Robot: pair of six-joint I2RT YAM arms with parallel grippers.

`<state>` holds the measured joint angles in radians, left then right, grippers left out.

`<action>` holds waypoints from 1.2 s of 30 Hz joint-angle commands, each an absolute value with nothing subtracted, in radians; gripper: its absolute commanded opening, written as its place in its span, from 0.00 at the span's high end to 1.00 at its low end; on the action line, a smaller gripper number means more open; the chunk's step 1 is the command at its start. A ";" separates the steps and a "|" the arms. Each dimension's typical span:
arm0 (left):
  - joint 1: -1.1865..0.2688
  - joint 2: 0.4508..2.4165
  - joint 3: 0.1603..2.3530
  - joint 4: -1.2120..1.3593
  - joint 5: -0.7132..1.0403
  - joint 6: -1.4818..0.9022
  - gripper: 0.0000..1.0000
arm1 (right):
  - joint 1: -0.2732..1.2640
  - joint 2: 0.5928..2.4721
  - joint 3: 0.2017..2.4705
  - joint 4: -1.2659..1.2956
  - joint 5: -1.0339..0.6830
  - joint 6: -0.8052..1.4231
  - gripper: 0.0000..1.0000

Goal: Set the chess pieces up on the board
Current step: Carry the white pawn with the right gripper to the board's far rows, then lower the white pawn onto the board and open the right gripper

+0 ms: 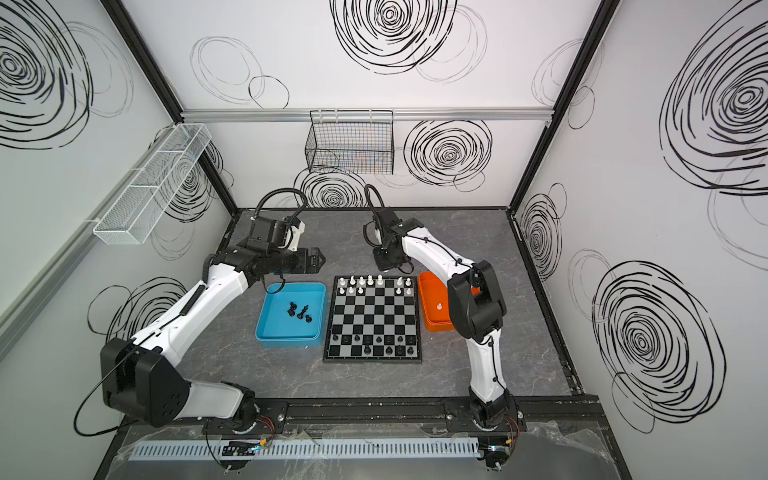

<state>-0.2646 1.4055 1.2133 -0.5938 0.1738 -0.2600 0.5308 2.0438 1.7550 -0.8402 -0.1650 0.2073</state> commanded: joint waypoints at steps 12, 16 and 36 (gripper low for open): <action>-0.254 1.402 1.186 -0.533 0.228 -0.287 0.04 | 0.547 2.081 1.706 -0.858 -0.143 0.208 0.88; -0.254 1.401 1.179 -0.528 0.228 -0.287 0.04 | 0.547 2.087 1.696 -0.846 -0.144 0.209 0.88; -0.249 1.425 1.180 -0.522 0.238 -0.286 0.04 | 0.547 2.133 1.683 -0.827 -0.140 0.209 0.87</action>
<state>-0.2588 1.4151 1.1843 -0.5510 0.2245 -0.2813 0.5426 2.1193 1.6913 -0.8280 -0.1562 0.2070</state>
